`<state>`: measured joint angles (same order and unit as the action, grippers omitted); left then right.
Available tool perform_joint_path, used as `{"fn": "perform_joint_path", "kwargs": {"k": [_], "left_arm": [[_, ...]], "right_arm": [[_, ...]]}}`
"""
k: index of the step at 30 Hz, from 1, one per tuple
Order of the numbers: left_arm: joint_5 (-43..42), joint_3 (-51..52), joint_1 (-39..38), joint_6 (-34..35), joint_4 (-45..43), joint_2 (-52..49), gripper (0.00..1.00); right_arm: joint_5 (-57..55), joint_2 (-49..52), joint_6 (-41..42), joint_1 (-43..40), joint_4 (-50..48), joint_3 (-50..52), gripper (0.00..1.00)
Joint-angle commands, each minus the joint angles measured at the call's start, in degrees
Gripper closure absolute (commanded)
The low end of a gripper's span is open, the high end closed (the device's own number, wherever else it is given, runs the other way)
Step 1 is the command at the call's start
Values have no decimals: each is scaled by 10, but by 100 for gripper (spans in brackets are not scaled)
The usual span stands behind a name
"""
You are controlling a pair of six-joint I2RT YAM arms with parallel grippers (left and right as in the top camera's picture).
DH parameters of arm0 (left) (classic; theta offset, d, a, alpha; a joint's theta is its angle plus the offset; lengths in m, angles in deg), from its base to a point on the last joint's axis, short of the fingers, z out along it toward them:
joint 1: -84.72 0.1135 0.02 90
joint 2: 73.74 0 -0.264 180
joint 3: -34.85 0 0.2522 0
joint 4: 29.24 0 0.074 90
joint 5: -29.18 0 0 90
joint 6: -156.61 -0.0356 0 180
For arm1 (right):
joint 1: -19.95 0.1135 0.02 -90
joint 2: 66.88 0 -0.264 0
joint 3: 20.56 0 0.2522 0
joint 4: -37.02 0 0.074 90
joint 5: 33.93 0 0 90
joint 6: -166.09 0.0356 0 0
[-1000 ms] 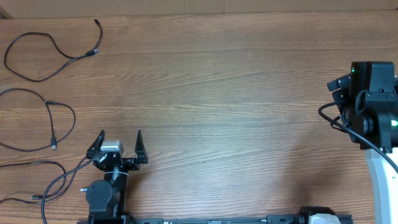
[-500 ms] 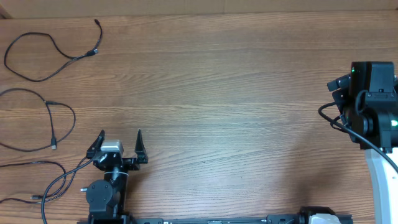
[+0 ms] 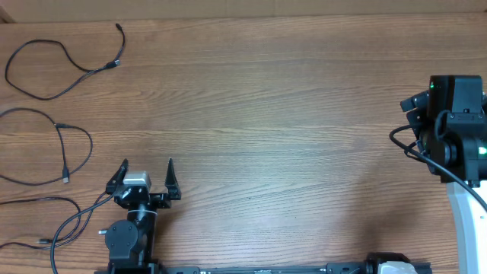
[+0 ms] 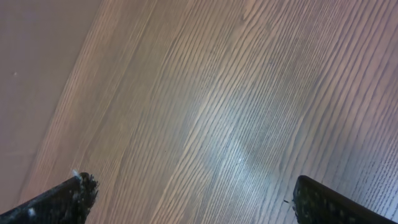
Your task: Untangle cables
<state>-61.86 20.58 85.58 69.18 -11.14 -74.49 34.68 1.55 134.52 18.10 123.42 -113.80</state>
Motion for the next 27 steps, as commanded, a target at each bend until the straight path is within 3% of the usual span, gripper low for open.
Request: {"fn": "perform_joint_path", "kwargs": {"k": [1,10,14,20,23,27], "left_arm": [[0,2,4,-13,1,5,1],[0,2,4,-13,1,5,0],[0,2,4,-13,1,5,0],[0,2,4,-13,1,5,0],[0,2,4,-13,1,5,0],[0,2,4,-13,1,5,0]], "right_arm": [[-9,-2,-2,-2,-3,-4,0],[-40,-21,-12,-2,-4,2,0],[-10,-75,-121,-2,-97,53,0],[157,-219,-367,-2,-351,225,0],[217,-297,-442,-2,-438,311,0],[224,-410,-476,-2,-486,405,0]]}}
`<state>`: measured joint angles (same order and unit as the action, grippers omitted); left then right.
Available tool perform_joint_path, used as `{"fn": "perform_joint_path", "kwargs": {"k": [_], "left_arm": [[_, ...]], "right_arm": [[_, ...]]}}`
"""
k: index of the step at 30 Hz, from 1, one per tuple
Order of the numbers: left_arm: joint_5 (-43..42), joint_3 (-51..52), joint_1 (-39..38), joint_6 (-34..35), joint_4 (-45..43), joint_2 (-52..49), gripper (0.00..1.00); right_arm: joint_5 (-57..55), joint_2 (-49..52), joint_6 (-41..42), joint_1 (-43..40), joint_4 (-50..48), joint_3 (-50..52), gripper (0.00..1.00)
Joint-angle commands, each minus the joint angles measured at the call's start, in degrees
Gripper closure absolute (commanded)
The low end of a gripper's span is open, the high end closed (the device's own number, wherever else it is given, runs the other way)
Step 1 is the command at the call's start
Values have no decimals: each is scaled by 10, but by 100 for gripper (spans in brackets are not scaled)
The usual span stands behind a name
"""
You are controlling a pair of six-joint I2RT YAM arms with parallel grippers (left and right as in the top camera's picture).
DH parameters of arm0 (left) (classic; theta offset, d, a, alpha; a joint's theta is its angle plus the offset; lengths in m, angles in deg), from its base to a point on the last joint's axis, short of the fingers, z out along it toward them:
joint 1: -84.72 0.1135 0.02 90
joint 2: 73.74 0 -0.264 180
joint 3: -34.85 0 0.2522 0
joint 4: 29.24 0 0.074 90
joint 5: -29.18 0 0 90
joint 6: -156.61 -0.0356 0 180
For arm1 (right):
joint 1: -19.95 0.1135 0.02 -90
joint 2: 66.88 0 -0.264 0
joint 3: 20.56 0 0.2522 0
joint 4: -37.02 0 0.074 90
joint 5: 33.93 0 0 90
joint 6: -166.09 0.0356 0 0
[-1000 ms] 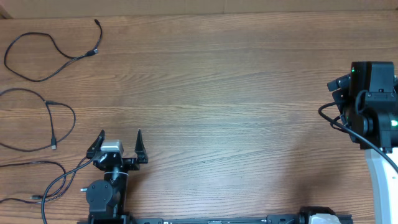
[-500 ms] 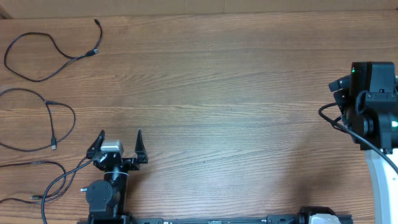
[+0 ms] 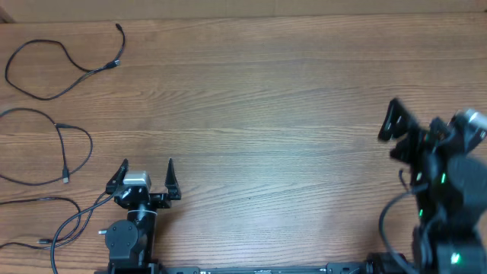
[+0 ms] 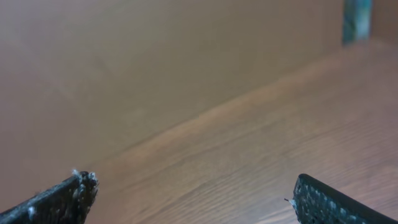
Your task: Untangle cables
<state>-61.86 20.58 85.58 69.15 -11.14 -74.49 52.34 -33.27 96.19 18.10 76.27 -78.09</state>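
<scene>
Three black cables lie apart at the table's left side in the overhead view: one looped at the far left corner, one in the middle left, one near the front left. My left gripper stands open near the front edge, right of the cables, holding nothing. My right gripper is at the right side, raised and tilted; in the right wrist view its fingertips stand wide apart with only bare wood and the far edge between them.
The wooden table spans the overhead view. The left arm's own black lead loops beside its base, near the front cable. A dark object stands at the table's far edge in the right wrist view.
My right arm has moved from the right edge forward and inward, and its gripper has tilted up: the wrist view then looked down on wood, now along the table. The left arm and cables are unchanged.
</scene>
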Motion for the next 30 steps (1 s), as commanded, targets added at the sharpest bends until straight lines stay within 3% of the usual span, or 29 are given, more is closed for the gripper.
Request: {"fn": "perform_joint_path", "kwargs": {"k": [1,11,18,25,30], "left_arm": [[0,2,4,-13,1,5,0],[0,2,4,-13,1,5,0],[0,2,4,-13,1,5,1],[0,2,4,-13,1,5,1],[0,2,4,-13,1,5,1]], "right_arm": [[48,-91,-99,-2,-17,67,0],[54,-333,-130,-2,-34,234,0],[86,-334,-134,-2,-134,325,0],[150,-334,-191,-2,-245,419,0],[167,-334,-224,0,-220,433,0]]}}
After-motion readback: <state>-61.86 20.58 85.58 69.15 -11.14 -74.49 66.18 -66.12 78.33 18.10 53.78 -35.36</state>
